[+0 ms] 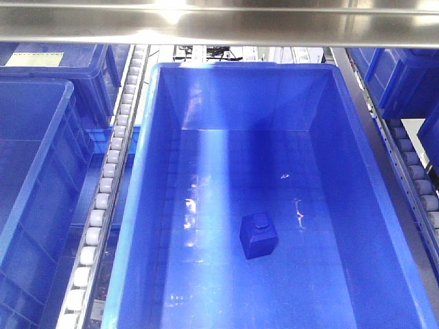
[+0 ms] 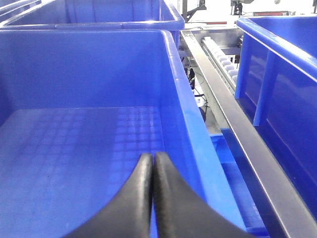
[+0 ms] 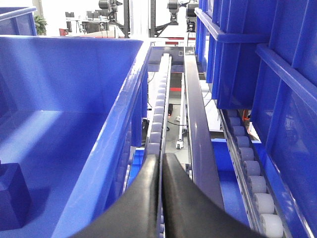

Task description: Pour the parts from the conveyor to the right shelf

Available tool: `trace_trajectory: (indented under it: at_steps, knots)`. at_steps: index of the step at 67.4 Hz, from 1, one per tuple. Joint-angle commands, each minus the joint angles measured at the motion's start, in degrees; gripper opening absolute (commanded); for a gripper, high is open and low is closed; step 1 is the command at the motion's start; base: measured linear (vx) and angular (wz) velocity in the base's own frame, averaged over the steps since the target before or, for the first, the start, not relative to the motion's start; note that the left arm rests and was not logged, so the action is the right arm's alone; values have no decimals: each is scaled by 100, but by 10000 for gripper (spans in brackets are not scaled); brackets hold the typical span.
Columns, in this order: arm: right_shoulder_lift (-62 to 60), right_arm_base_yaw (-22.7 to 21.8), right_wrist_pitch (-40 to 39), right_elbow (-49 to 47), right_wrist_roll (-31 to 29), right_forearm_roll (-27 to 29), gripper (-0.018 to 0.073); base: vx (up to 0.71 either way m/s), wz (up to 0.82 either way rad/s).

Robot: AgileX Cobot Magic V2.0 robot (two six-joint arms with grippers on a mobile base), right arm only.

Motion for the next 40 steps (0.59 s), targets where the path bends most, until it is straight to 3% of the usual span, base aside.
trace_trajectory:
  at_steps: [1,40]
  knots:
    - [-103,-35,-457,1,5,7,-3,0,0]
    - [-103,-35,-457,1,0,7,-3,0,0]
